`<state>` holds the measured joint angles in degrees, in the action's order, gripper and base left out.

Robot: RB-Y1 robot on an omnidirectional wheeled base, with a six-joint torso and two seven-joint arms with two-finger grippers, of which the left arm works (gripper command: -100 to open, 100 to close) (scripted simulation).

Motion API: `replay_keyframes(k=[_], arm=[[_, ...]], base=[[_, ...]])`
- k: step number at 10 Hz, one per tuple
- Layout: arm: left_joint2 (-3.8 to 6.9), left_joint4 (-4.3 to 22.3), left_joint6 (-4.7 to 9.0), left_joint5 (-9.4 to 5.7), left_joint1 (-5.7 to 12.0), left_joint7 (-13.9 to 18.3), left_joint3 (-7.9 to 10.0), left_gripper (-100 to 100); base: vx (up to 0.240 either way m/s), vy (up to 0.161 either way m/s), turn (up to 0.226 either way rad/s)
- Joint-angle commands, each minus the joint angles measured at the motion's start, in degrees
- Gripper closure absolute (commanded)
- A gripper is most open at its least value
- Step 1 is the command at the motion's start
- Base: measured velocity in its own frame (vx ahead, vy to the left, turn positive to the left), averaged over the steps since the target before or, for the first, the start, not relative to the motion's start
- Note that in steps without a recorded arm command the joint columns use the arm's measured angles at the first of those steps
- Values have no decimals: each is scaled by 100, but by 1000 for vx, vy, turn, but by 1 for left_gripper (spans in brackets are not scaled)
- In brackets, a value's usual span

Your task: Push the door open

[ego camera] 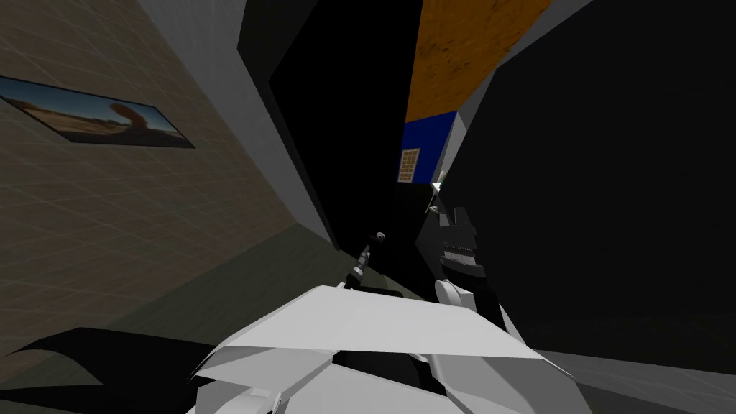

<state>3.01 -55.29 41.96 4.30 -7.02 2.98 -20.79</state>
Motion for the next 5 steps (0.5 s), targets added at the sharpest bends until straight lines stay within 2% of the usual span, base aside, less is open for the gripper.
replay_keyframes(k=[1, 3, 5], arm=[[13, 52, 8, -9, 39, -7, 26, -100], [-16, 114, 6, -23, 92, -16, 65, -100], [-109, 178, 4, -38, 149, -24, 105, -100]], base=[[148, -60, -20], [212, -89, -29], [193, -76, -31]])
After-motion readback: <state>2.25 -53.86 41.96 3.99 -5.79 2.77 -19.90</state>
